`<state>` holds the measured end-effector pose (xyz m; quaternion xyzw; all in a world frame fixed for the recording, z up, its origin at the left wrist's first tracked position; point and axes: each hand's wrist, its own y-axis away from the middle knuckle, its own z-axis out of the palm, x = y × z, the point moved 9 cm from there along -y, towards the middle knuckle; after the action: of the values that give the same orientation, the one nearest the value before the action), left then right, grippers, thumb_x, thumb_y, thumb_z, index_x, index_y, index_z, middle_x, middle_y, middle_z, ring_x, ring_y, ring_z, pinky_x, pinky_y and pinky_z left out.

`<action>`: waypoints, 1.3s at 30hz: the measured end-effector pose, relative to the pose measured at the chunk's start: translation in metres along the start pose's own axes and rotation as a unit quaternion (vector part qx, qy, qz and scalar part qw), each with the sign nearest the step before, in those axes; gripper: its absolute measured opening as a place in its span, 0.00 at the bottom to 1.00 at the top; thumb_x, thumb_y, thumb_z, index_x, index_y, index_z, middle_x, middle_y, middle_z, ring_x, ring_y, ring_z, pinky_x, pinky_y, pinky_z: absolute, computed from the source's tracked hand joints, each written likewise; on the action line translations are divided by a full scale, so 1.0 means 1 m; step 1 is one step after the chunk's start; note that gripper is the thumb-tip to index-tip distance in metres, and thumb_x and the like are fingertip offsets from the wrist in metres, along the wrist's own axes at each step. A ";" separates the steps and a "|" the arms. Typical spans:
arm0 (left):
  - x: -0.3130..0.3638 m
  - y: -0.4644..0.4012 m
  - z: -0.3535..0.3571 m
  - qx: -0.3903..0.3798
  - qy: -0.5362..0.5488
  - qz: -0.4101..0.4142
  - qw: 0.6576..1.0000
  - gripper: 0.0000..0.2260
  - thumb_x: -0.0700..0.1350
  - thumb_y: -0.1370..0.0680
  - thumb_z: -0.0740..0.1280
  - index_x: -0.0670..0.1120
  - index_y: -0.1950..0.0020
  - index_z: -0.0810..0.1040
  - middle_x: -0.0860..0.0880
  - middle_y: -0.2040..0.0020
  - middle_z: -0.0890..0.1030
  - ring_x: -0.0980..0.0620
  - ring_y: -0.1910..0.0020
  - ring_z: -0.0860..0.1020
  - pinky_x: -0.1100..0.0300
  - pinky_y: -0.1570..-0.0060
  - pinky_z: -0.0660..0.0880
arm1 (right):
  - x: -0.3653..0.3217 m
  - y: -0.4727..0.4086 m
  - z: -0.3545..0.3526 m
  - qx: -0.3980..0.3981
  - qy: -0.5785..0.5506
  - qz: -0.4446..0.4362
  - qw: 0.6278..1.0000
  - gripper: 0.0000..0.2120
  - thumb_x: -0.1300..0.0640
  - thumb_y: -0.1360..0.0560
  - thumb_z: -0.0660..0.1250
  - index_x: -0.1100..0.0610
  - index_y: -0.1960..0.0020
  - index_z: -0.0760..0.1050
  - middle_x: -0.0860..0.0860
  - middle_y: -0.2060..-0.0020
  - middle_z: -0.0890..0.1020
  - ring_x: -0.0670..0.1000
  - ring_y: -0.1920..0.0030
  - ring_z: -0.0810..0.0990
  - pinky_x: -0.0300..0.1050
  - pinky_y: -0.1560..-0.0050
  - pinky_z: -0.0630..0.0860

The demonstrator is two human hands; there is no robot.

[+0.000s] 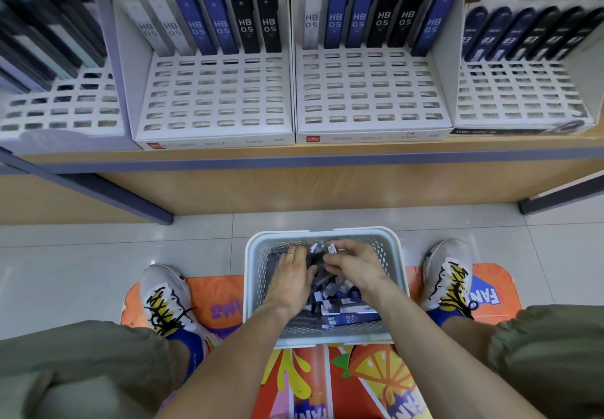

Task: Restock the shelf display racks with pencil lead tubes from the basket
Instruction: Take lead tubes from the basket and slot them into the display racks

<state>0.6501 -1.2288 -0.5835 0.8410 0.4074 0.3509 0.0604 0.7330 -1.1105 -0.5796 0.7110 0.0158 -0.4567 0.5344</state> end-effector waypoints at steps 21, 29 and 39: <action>0.111 0.074 -0.176 -0.076 0.287 0.111 0.948 0.14 0.58 0.16 0.58 0.54 0.37 0.76 0.49 0.51 0.87 0.57 0.49 0.84 0.59 0.53 0.76 | -0.180 0.158 -0.007 0.002 -0.014 -0.276 0.961 0.15 0.61 0.30 0.79 0.59 0.45 0.80 0.54 0.54 0.87 0.54 0.53 0.87 0.42 0.51 0.83; 0.116 0.118 -0.351 0.078 0.377 0.112 0.916 0.21 0.57 0.16 0.58 0.41 0.40 0.78 0.40 0.59 0.86 0.51 0.78 0.74 0.60 0.79 0.67 | -0.313 0.268 0.092 -0.054 -0.024 -0.490 0.870 0.17 0.61 0.28 0.78 0.52 0.42 0.77 0.56 0.56 0.87 0.53 0.53 0.87 0.46 0.50 0.84; -0.014 0.124 -0.420 0.274 0.570 -0.047 0.773 0.18 0.54 0.15 0.61 0.39 0.47 0.78 0.47 0.67 0.84 0.47 0.69 0.82 0.52 0.60 0.82 | -0.365 0.291 0.192 0.000 0.041 -0.613 0.789 0.13 0.60 0.24 0.74 0.49 0.43 0.76 0.47 0.58 0.85 0.44 0.53 0.84 0.40 0.52 0.81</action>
<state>0.4554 -1.3983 -0.2297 0.4471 0.4853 0.6363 -0.3997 0.5474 -1.2136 -0.1217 0.5699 0.4701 -0.6590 0.1410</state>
